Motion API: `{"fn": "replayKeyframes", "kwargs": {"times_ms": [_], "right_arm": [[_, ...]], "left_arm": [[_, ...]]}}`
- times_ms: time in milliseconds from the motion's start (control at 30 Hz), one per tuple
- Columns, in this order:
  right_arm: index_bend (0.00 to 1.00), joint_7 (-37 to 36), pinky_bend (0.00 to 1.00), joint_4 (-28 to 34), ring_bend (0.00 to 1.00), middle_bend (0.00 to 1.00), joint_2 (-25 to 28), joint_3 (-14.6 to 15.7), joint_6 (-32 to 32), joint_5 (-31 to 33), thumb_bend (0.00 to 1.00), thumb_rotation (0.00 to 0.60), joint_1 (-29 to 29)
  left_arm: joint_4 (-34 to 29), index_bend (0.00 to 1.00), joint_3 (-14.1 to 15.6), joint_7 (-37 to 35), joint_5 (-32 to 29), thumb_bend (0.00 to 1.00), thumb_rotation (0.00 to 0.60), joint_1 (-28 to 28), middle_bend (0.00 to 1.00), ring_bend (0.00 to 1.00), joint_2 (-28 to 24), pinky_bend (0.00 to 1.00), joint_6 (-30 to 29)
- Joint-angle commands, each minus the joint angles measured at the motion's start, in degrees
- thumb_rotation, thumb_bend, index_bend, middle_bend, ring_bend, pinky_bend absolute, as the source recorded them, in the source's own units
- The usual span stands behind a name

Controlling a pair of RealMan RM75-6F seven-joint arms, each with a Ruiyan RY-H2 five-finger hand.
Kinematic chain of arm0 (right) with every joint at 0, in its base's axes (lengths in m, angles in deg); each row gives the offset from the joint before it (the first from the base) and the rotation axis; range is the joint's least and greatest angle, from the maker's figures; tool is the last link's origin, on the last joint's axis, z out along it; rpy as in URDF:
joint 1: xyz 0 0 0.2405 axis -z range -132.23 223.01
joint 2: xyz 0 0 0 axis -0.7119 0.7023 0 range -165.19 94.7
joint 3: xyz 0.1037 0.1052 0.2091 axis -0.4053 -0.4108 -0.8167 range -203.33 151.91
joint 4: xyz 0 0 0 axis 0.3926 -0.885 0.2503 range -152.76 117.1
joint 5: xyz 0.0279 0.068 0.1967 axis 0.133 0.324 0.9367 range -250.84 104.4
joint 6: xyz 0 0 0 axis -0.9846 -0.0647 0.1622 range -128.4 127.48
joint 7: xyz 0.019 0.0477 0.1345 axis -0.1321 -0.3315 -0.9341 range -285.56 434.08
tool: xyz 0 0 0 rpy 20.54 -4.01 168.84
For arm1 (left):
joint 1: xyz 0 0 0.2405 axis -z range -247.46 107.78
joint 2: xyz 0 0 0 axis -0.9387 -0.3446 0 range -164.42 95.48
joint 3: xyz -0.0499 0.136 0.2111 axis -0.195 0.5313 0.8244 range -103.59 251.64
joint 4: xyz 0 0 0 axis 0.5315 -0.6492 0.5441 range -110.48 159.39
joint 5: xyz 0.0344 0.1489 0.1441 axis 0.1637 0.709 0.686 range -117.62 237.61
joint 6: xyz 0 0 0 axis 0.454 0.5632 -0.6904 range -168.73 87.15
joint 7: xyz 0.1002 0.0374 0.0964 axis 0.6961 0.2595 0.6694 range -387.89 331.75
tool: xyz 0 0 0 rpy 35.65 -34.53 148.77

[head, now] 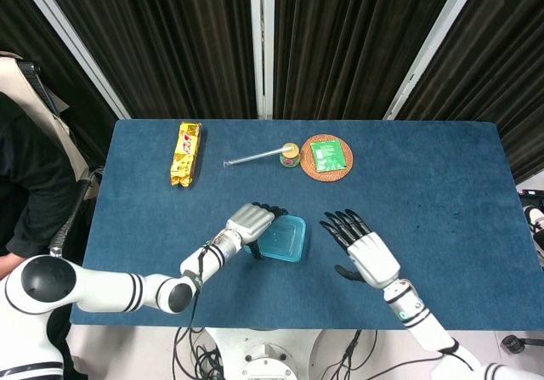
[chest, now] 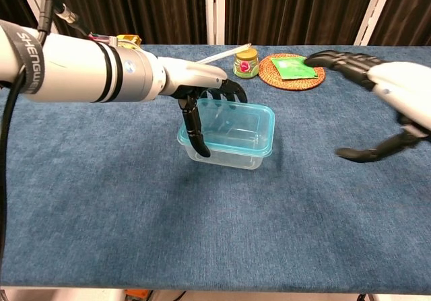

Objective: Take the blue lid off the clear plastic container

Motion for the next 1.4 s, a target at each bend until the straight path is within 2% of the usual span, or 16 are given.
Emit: {"fn": "replayKeyframes", "kwargs": {"times_ms": [33, 233, 533, 1400], "right_arm": [[0.0, -2.34, 0.0, -6.62, 0.0, 0.0, -6.05, -0.98, 0.73, -0.47, 0.12, 0.6, -2.44], [0.0, -5.7, 0.0, -12.26, 0.0, 0.0, -11.09, -0.82, 2.71, -1.0, 0.12, 0.6, -3.97], [0.0, -8.69, 0.0, -15.6, 0.0, 0.0, -13.93, 0.55, 2.87, -0.61, 0.12, 0.6, -5.3], [0.0, -13.35, 0.0, -12.68, 0.0, 0.0, -9.79, 1.82, -4.54, 2.34, 0.1, 0.6, -11.08]], "left_arm": [[-0.05, 0.15, 0.1, 0.24, -0.08, 0.05, 0.6, 0.04, 0.21, 0.23, 0.41, 0.32, -0.8], [0.17, 0.15, 0.05, 0.05, -0.93, 0.05, 0.6, 0.1, 0.21, 0.23, 0.95, 0.33, -0.92], [0.47, 0.15, -0.18, -0.11, -1.58, 0.05, 0.6, -0.18, 0.21, 0.23, 1.25, 0.33, -1.8], [0.71, 0.15, 0.47, 1.32, -1.01, 0.05, 0.6, -0.44, 0.21, 0.23, 1.25, 0.33, -2.0]]}}
